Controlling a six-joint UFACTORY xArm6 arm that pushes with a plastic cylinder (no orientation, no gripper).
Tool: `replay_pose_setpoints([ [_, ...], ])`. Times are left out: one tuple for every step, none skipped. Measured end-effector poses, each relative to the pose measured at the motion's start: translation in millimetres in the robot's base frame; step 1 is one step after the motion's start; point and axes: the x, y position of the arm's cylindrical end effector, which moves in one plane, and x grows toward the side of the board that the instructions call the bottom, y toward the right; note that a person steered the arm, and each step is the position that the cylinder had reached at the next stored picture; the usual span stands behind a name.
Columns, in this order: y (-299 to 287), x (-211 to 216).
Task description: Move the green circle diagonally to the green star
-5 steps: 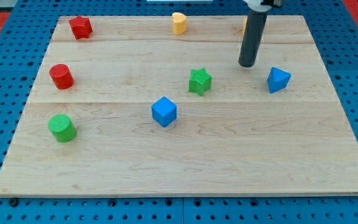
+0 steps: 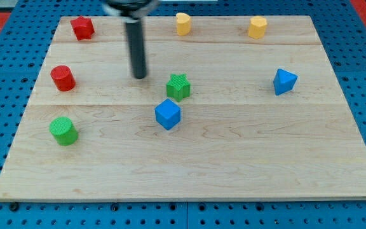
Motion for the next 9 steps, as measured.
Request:
replay_pose_setpoints([
  [-52, 43],
  [-107, 86],
  [-110, 134],
  [-91, 133],
  [-158, 151],
  [-108, 176],
  [-42, 137],
  [7, 122],
  [29, 119],
])
